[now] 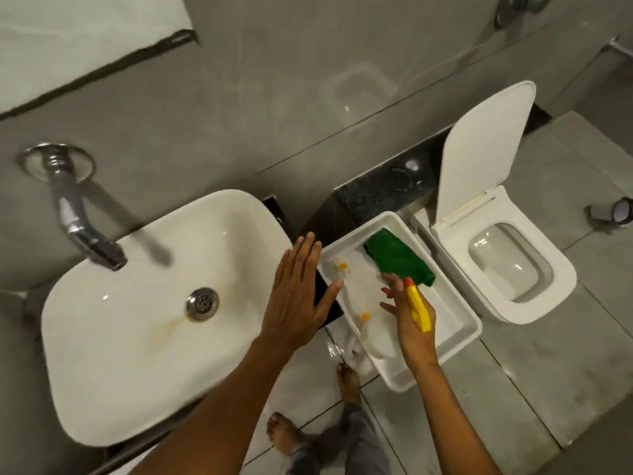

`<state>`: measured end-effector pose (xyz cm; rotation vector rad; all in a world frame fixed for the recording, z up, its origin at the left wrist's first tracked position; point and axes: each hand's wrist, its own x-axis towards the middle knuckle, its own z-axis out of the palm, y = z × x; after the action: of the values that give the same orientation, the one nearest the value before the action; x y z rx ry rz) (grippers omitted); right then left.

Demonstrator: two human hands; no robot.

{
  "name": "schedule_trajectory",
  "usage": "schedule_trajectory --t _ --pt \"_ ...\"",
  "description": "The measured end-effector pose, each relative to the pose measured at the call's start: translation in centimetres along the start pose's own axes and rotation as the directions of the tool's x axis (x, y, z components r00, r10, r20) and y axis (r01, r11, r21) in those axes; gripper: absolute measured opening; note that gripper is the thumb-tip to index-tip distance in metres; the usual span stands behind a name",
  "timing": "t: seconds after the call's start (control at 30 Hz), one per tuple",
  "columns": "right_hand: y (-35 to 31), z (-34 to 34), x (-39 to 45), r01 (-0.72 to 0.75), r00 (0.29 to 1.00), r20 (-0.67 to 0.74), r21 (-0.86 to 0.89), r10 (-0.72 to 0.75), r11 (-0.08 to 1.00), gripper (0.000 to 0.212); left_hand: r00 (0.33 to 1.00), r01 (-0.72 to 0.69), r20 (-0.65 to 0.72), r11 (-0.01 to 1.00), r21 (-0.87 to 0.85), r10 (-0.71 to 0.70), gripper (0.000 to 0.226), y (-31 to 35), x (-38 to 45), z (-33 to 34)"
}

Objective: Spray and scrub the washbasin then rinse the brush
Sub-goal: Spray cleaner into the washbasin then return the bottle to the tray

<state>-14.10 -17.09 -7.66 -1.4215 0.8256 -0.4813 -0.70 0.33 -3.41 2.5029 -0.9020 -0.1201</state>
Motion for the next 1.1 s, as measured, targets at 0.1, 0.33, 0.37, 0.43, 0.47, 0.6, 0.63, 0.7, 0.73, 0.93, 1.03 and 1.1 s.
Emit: schedule_trajectory --t 0.1,0.33,0.37,0.43,0.47,0.6,0.63,0.7,0.73,0.93,1.03,1.1 --pt "-3.7 1.4 -2.8 0.001 0.993 0.118 0.039 -0.005 0.999 0.058 0.996 0.067 -0.051 0.994 -0.091 -0.072 0.073 -0.8 -2.1 -1.8" --pt "-7.2 6.7 -10.9 -0.074 0.919 0.382 -0.080 0.099 0.994 0.041 0.943 0.280 -0.175 0.959 -0.047 -0.284 0.071 -9.2 -11.1 -7.7" --pt "-7.3 7.4 -12.1 -0.085 0.901 0.417 -0.105 0.121 0.991 0.041 0.939 0.288 -0.189 0.957 -0.025 -0.288 0.070 -10.5 -12.1 -8.4" --pt "-7.6 9.4 -14.5 -0.148 0.857 0.477 -0.135 0.196 0.980 0.042 0.917 0.338 -0.225 0.941 -0.006 -0.331 0.073 -12.9 -14.3 -10.0" --pt "-7.7 10.4 -15.7 -0.170 0.834 0.503 -0.157 0.227 0.973 0.042 0.898 0.376 -0.244 0.927 -0.004 -0.365 0.075 -14.1 -15.3 -10.7" --pt "-7.5 13.6 -19.1 -0.176 0.791 0.536 -0.263 0.295 0.949 0.042 0.809 0.502 -0.334 0.864 -0.034 -0.483 0.085 -17.5 -18.2 -12.8" --pt "-7.4 14.2 -19.7 -0.156 0.798 0.527 -0.284 0.290 0.946 0.040 0.794 0.518 -0.353 0.855 -0.035 -0.495 0.085 -18.3 -18.8 -13.2" --pt "-7.1 14.9 -20.3 -0.077 0.845 0.484 -0.311 0.228 0.947 0.047 0.759 0.546 -0.392 0.836 -0.050 -0.519 0.082 -19.3 -19.2 -13.4" --pt "-6.8 15.7 -20.9 -0.045 0.863 0.465 -0.321 0.199 0.946 0.051 0.721 0.579 -0.406 0.810 -0.092 -0.562 0.079 -20.1 -19.9 -13.4" --pt "-6.7 17.0 -22.0 -0.145 0.821 0.476 -0.359 0.314 0.922 0.045 0.524 0.649 -0.431 0.672 -0.356 -0.735 0.074 -21.0 -20.3 -13.0" --pt "-6.6 16.9 -22.6 -0.073 0.863 0.444 -0.364 0.242 0.929 0.069 0.515 0.651 -0.428 0.664 -0.368 -0.743 0.072 -21.2 -20.5 -12.7" --pt "-6.5 16.6 -22.9 -0.089 0.868 0.431 -0.355 0.247 0.931 0.064 0.504 0.651 -0.418 0.650 -0.391 -0.756 0.075 -21.2 -20.5 -12.8"
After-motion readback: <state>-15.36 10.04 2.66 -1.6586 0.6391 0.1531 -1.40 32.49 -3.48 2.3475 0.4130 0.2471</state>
